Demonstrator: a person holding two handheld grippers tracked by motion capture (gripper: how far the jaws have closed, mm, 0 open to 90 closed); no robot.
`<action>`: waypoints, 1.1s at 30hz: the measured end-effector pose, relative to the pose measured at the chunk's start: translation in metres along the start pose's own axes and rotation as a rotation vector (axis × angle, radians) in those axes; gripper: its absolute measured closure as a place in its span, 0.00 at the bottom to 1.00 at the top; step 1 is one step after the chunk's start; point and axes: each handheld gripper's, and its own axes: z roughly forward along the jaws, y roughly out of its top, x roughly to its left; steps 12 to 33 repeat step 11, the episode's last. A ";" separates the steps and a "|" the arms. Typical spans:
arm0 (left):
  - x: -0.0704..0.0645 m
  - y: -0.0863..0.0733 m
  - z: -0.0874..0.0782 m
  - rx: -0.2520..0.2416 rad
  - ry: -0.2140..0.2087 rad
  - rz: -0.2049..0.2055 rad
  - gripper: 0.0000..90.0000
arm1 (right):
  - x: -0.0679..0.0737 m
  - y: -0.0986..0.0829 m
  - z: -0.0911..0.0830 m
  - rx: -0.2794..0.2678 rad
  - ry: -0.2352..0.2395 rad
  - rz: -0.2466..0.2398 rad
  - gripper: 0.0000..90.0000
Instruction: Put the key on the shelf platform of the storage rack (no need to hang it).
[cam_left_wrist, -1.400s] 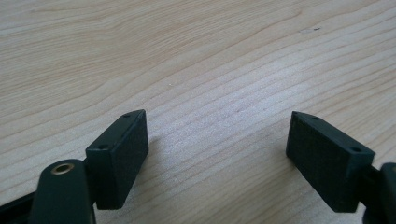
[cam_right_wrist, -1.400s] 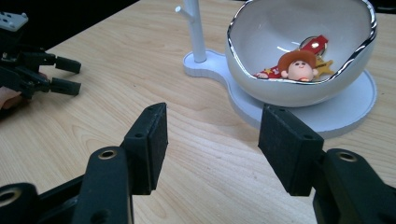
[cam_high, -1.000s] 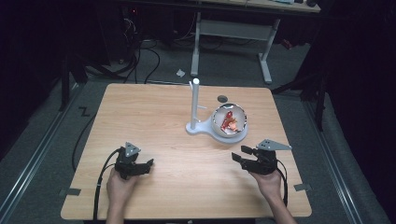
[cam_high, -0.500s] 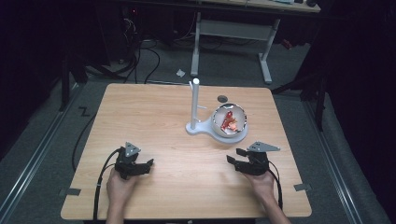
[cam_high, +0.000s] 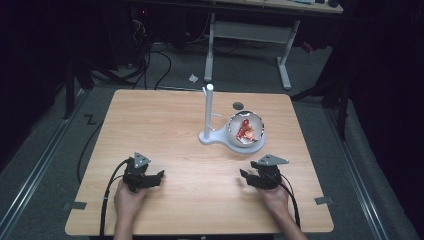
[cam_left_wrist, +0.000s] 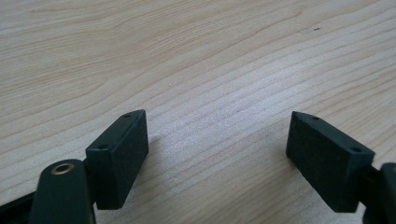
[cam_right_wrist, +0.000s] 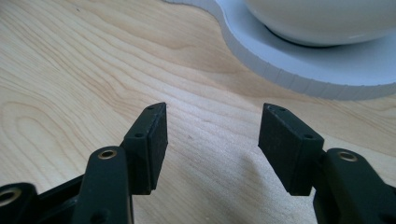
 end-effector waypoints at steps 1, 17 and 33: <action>0.000 0.000 0.000 0.000 0.000 0.000 0.24 | 0.000 -0.001 0.001 0.003 -0.004 -0.002 0.47; 0.000 0.000 0.000 0.001 0.000 0.002 0.24 | 0.003 -0.005 0.009 0.056 -0.030 -0.031 0.45; 0.000 0.000 0.000 0.001 0.000 0.002 0.24 | 0.003 -0.005 0.009 0.056 -0.030 -0.031 0.45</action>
